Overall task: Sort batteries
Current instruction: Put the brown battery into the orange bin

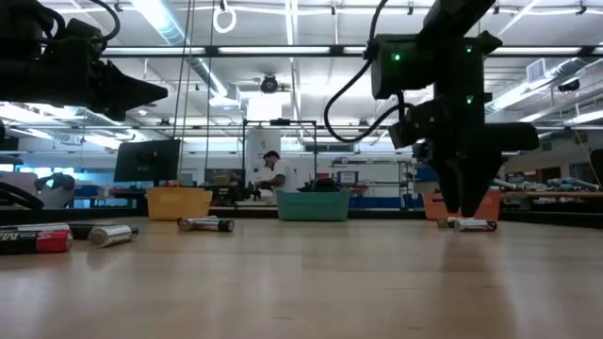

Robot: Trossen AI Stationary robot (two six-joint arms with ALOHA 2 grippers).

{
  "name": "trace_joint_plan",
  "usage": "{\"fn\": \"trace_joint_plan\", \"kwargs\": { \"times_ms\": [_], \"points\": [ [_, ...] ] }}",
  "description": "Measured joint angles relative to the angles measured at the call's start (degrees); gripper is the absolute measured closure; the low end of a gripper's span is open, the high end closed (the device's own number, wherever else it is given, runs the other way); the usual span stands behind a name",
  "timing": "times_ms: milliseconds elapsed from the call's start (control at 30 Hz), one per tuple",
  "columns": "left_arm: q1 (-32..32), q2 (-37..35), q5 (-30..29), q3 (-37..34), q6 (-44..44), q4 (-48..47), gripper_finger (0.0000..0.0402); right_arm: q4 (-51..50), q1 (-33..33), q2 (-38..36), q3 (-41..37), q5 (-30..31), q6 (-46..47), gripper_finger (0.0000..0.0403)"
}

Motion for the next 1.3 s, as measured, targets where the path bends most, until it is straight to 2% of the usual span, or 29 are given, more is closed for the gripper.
{"fn": "trace_joint_plan", "kwargs": {
  "times_ms": [233,533,733,1000,1300],
  "points": [
    [0.0,0.0,0.0,0.0,0.04,-0.05,0.0387,0.14,-1.85,-0.38,0.0,0.57,-0.66,0.0215],
    [0.0,0.0,0.0,0.0,0.26,-0.03,0.0387,-0.83,-12.0,-1.37,0.02,1.55,10.31,0.0205],
    [0.0,0.0,0.02,0.0,0.28,-0.13,0.0387,-0.51,-17.14,-1.3,0.02,1.22,11.22,0.0165],
    [0.0,0.01,0.07,0.0,0.31,-2.01,0.0387,1.51,-17.9,-1.23,0.02,0.7,10.0,0.0102],
    [0.0,0.02,0.11,0.0,0.24,-2.11,0.0387,1.69,-18.02,-1.23,0.02,0.96,9.11,0.0078]
  ]
}}
